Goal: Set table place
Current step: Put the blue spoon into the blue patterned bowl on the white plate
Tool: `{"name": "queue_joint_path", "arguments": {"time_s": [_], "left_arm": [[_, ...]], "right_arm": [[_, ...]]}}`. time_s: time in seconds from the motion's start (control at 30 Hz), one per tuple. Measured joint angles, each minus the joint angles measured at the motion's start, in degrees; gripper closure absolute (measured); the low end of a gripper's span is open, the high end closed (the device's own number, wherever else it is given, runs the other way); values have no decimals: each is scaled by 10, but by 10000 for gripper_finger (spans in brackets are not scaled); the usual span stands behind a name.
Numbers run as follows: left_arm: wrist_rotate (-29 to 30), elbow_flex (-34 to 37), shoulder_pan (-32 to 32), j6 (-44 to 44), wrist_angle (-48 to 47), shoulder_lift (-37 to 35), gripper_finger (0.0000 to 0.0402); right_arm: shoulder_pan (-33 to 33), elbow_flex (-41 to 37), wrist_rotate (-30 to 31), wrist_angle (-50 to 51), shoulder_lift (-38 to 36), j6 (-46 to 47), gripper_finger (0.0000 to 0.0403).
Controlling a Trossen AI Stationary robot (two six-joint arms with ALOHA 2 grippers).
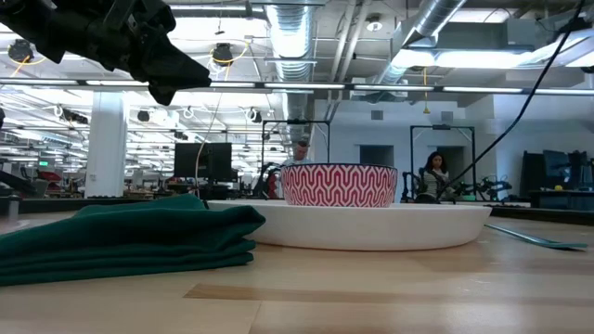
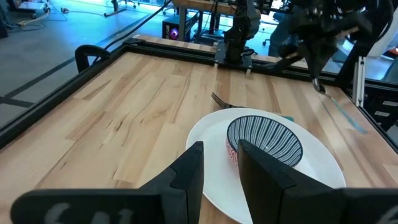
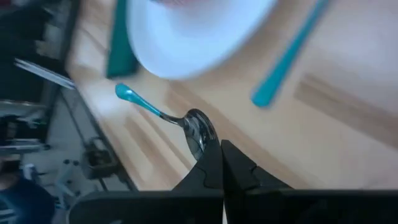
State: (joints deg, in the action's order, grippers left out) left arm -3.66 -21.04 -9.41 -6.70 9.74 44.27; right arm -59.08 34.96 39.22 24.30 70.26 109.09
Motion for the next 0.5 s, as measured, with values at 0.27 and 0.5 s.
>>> {"name": "queue_joint_path", "arguments": {"time_s": [0.27,0.5], "left_arm": [[0,0,0,-12,0,0,315],[0,0,0,-38,-4,0,315]], "right_arm": [[135,0,-20,-67,-69,-252,394],[316,0,-187,-174,-79,-459,393]]}}
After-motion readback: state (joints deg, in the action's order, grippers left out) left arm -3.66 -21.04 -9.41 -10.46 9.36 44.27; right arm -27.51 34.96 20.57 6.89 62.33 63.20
